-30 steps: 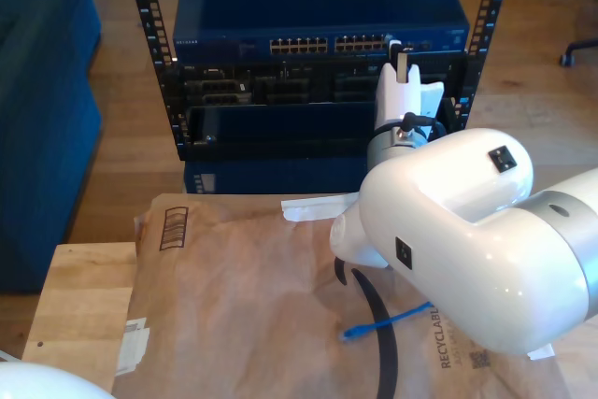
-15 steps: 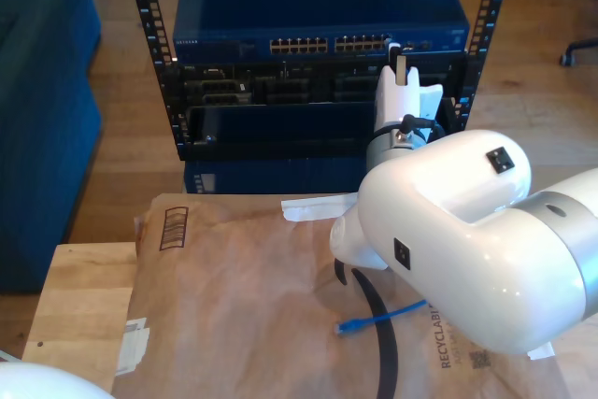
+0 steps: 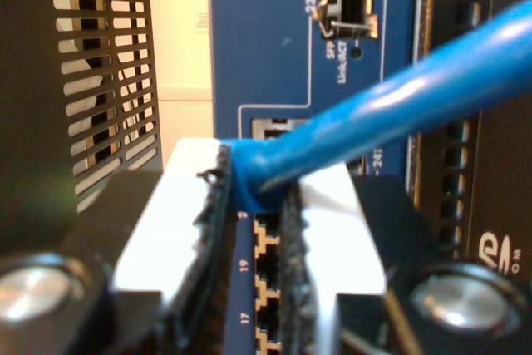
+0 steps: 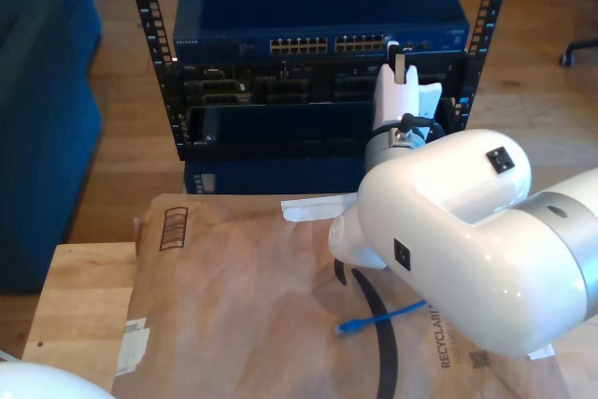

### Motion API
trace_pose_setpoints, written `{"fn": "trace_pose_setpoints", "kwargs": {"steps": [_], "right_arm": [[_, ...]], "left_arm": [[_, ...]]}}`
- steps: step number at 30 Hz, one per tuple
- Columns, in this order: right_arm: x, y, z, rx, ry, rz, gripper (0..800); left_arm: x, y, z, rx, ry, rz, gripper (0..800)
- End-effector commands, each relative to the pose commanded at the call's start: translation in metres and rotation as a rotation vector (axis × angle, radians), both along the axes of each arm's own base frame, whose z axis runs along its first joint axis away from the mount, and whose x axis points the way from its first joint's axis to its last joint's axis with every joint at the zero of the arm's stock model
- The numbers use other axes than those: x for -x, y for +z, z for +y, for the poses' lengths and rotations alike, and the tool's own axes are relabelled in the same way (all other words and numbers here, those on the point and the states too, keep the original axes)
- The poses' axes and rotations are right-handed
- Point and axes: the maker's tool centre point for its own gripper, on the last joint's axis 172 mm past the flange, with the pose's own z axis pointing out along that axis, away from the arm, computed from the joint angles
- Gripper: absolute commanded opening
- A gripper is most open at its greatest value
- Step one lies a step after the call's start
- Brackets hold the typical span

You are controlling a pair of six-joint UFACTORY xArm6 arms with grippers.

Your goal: Grab the cable and plug it in

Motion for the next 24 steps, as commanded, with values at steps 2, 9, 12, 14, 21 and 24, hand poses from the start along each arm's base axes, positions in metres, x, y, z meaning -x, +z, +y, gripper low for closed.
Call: {"fn": "trace_pose_setpoints", "kwargs": {"steps": [2,9,12,14,21,24], "right_arm": [[0.0000,-0.0010,0.0000,0.001,0.000,0.001,0],[-0.0014,-0.0018,-0.0004,0.000,-0.002,0.000,0],[-0.0017,-0.0011,-0.0003,-0.002,-0.001,-0.002,0],[-0.0017,-0.0001,-0.0003,-0.001,-0.002,-0.003,0],[-0.0038,-0.0019,-0.0004,-0.002,-0.003,-0.004,0],[-0.0061,-0.0048,-0.0016,-0.002,-0.006,-0.003,0]], "left_arm": [[0.0000,0.0000,0.0000,0.000,0.000,0.000,800],[0.0000,0.0001,-0.0004,0.002,0.000,0.000,800],[0.0000,0.0001,-0.0004,0.002,-0.001,-0.001,800],[0.0000,0.0001,-0.0004,0.002,0.000,0.000,800],[0.0000,0.0001,-0.0004,0.002,0.000,0.000,800],[0.0000,0.0001,-0.0004,0.002,0.000,0.000,800]]}}
